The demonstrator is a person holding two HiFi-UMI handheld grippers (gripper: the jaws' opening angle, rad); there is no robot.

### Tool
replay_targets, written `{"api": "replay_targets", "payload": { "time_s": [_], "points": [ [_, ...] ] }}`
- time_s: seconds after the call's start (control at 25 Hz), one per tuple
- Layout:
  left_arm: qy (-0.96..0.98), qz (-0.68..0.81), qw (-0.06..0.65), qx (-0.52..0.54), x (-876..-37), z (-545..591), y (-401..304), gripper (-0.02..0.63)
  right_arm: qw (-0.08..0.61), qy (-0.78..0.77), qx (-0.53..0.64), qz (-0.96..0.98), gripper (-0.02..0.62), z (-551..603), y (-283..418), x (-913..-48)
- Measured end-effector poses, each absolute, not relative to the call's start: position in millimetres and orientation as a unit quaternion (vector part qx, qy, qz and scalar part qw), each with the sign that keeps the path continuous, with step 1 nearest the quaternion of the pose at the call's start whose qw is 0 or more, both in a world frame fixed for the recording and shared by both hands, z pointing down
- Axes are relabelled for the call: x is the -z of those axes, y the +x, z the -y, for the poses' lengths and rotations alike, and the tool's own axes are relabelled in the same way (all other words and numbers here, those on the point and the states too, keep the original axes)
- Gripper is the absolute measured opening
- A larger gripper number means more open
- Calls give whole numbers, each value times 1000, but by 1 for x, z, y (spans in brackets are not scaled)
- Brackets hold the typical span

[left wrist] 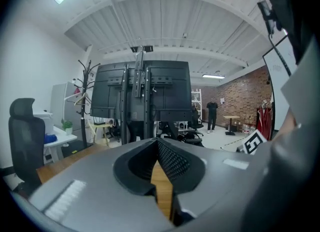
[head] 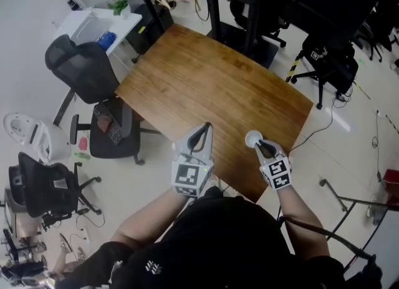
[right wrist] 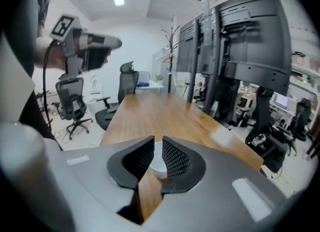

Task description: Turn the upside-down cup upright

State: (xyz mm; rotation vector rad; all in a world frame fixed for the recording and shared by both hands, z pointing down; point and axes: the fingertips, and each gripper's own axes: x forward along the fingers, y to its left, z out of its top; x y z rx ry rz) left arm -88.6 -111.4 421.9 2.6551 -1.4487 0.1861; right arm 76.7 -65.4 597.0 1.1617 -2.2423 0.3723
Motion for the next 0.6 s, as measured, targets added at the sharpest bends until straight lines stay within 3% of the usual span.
{"api": "replay_targets", "payload": {
  "time_s": [0.2, 0.36, 0.6],
  "points": [
    [905, 417, 67, -40, -454, 154, -21, 0, 211, 566, -84, 793, 5, 92, 118, -553],
    [919, 379, 78, -72, -473, 142, 3, 0, 61, 627, -162, 759, 2, 82, 153, -515],
    [929, 358, 55, -74, -472, 134, 26, 0, 46, 670, -148, 726, 2, 70, 180, -508]
  ]
}}
